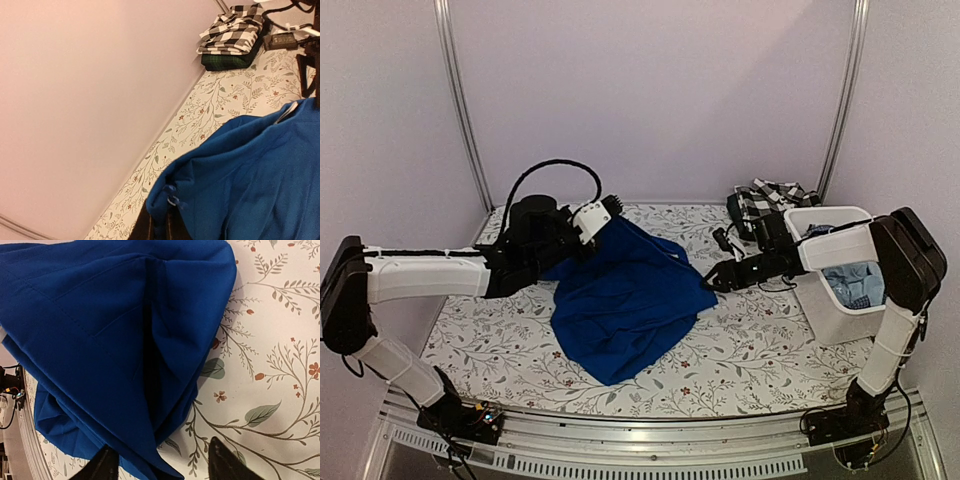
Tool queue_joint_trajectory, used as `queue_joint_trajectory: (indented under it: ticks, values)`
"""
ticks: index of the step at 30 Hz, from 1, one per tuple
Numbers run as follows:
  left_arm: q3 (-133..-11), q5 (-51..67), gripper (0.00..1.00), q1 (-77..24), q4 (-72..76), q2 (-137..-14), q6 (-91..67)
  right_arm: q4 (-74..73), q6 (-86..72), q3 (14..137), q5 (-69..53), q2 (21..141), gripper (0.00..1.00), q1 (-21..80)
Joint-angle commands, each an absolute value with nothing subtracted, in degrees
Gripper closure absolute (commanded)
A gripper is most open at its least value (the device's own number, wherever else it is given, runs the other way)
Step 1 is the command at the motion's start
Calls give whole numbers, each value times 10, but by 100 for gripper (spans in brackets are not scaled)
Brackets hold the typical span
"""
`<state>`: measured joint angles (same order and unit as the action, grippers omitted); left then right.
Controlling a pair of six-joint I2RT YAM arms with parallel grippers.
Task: Fold and stack the mixed laundry pile
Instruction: Pick up the crumpled skirt from the center of the board.
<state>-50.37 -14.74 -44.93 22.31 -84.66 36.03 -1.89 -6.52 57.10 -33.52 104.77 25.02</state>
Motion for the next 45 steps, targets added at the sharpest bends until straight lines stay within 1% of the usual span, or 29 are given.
queue_joint_trajectory:
  ticks: [1,2,7,12,18,24,26,29,31,35,37,39,43,44,45]
  values:
    - [-531,-86,100,-403,171,-821,312,55,-47,537,-351,996,31,266]
    - [-537,-74,100,-392,166,-821,305,69,-46,522,-351,987,27,269]
    - [-560,-37,100,-361,141,-830,298,137,-54,472,-357,965,18,278]
    - [-567,-8,100,-344,140,-833,282,200,-66,441,-340,982,11,279]
    - [-573,9,100,-325,138,-838,263,281,-106,442,-391,1047,12,279]
    - [-576,14,100,-316,132,-838,253,406,-198,416,-443,1074,11,278]
    - [-573,13,100,-314,134,-837,252,463,-233,403,-460,1084,14,278]
    - [-570,11,100,-310,137,-834,246,580,-312,383,-484,1101,20,278]
    - [-570,9,100,-307,138,-833,241,634,-365,379,-492,1116,29,278]
    - [-572,15,100,-300,140,-833,226,681,-422,388,-498,1157,50,278]
    - [-574,17,100,-297,138,-833,217,685,-438,392,-499,1167,59,278]
    - [-573,18,100,-295,138,-831,210,685,-443,394,-498,1170,71,278]
    - [-571,17,100,-289,136,-819,179,647,-435,402,-499,1146,98,275]
    - [-571,12,100,-288,135,-814,168,609,-426,412,-494,1129,100,275]
    - [-572,8,100,-287,135,-806,155,560,-399,423,-482,1112,100,275]
